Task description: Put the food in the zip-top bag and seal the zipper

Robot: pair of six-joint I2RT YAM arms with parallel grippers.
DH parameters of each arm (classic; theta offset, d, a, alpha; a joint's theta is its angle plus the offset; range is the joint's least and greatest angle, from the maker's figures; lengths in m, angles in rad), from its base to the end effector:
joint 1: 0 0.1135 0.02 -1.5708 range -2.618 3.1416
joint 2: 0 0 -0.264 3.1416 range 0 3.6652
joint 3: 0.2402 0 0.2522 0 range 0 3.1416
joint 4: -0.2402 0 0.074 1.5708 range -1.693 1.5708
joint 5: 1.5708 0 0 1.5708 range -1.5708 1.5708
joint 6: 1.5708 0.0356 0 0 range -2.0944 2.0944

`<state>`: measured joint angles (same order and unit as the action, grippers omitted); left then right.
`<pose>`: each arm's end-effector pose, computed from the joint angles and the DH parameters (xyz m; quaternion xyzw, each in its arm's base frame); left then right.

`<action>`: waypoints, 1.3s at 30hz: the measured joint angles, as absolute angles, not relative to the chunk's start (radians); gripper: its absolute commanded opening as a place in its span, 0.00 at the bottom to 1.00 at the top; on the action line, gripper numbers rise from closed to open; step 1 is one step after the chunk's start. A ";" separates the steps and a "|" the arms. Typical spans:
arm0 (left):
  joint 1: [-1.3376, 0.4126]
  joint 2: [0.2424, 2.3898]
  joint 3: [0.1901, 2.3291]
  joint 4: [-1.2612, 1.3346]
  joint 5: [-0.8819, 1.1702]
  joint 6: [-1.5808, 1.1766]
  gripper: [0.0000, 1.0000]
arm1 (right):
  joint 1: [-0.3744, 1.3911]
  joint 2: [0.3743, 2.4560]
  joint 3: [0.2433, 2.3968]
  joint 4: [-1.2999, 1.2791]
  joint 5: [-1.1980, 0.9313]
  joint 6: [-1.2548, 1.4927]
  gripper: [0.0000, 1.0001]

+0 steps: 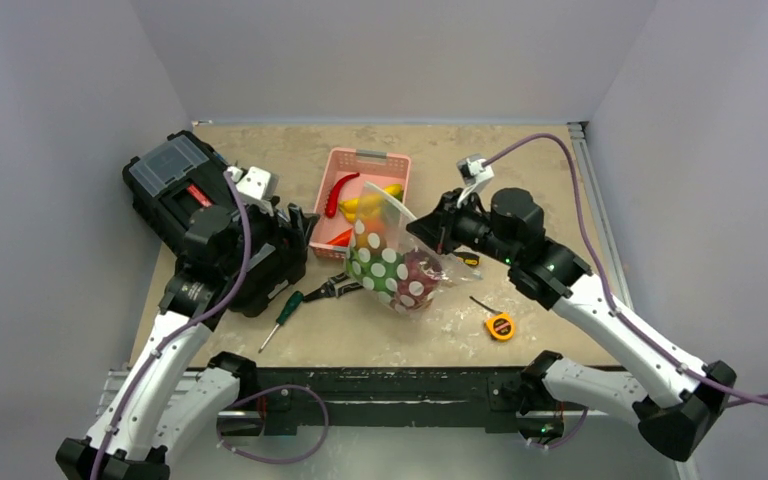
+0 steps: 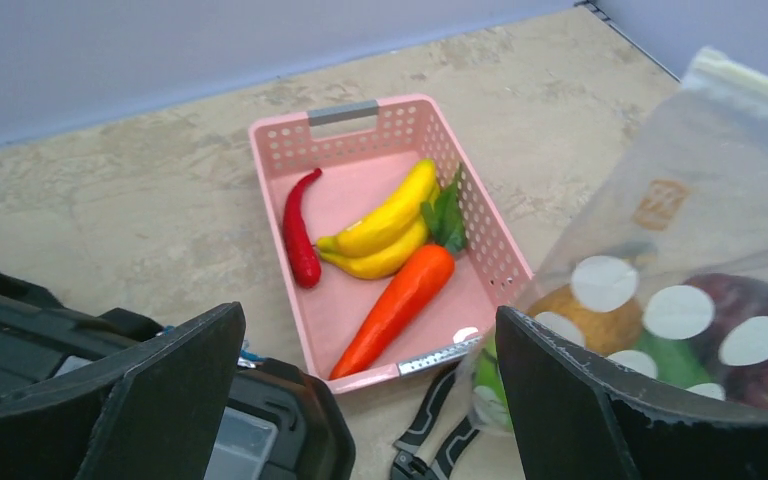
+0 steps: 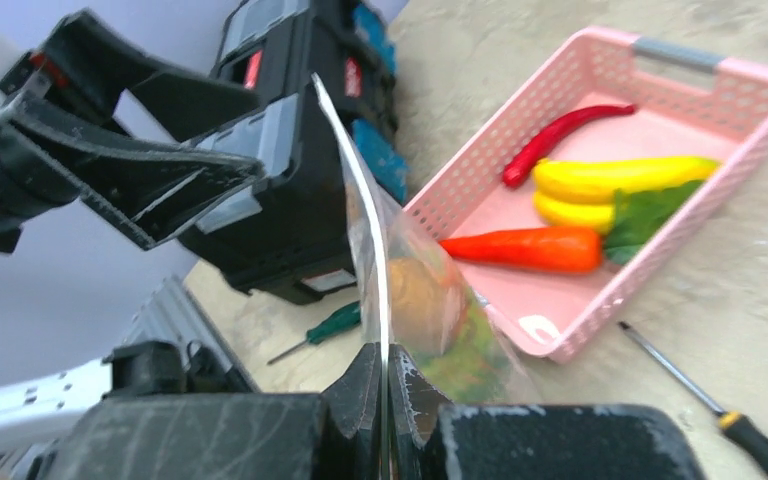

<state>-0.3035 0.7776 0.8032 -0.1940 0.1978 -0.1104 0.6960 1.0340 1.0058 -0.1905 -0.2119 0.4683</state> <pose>0.1721 -0.0612 0.3467 0.1367 0.7507 -0.2057 0.6128 0.1777 0.1582 0.3698 -0.1539 0.7631 0.4110 0.4744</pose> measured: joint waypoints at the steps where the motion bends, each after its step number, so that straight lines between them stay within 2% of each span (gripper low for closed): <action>1: -0.306 0.764 0.800 -0.192 0.175 -0.109 0.96 | 0.695 1.015 1.008 -0.205 -0.191 0.466 0.00; 6: -0.350 0.735 0.798 -0.186 0.090 -0.086 0.95 | 0.676 0.945 1.066 -0.313 -0.048 0.430 0.00; 13: -0.392 0.731 0.798 -0.201 0.015 -0.057 0.95 | 0.643 0.957 1.226 -0.438 0.213 0.364 0.00; 19: -0.398 0.721 0.798 -0.203 -0.015 -0.056 0.95 | 0.540 1.011 1.299 -0.457 0.441 0.332 0.00; 24: -0.403 0.722 0.798 -0.206 -0.016 -0.056 0.95 | 0.408 1.144 1.300 -0.423 0.564 0.320 0.00; 31: -0.418 0.725 0.798 -0.211 -0.016 -0.056 0.95 | 0.294 1.406 1.321 -0.336 0.537 0.328 0.00; 39: -0.423 0.741 0.798 -0.220 -0.016 -0.056 0.95 | 0.170 1.714 1.542 -0.222 0.182 0.480 0.00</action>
<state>-0.4229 0.7410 0.7982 -0.2195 -0.0158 -0.0555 0.1696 1.7138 1.5417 -0.2218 0.1818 0.4797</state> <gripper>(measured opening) 0.953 0.007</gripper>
